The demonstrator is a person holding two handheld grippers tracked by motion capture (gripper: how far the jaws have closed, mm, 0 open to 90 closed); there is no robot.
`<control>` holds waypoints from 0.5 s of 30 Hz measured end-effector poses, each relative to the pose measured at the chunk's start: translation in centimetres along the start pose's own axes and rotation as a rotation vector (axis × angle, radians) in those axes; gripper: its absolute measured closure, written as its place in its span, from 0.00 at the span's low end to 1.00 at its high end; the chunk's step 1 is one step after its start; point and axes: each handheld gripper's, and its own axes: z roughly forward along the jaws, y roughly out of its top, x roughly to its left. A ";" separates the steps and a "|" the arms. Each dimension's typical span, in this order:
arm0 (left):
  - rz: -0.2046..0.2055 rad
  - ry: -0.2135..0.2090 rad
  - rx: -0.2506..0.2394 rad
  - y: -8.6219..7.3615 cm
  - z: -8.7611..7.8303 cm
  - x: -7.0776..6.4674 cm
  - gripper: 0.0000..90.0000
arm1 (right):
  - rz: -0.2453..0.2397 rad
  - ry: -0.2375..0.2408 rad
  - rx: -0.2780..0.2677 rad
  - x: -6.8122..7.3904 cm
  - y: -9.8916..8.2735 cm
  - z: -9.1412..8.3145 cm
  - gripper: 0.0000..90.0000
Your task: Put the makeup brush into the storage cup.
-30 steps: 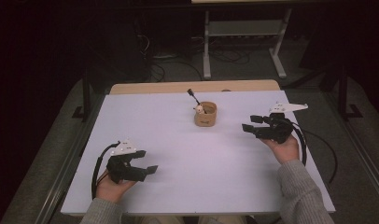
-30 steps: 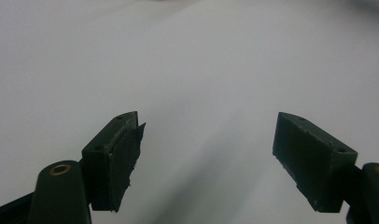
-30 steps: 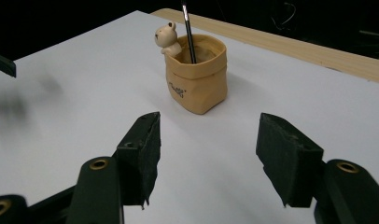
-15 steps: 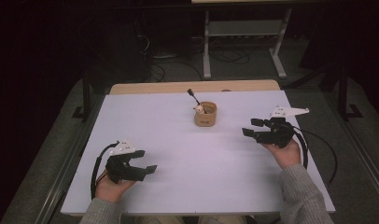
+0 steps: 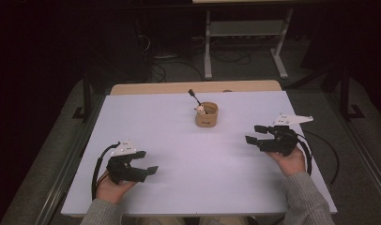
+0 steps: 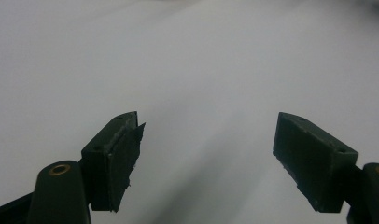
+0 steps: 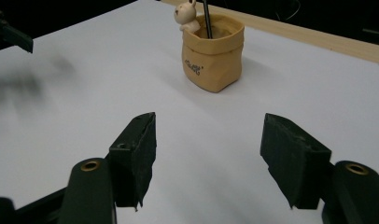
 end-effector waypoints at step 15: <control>-0.007 0.000 0.012 -0.1 0.0 -0.1 0.23 | 0.007 -0.005 0.005 0.7 -1.7 -0.7 0.37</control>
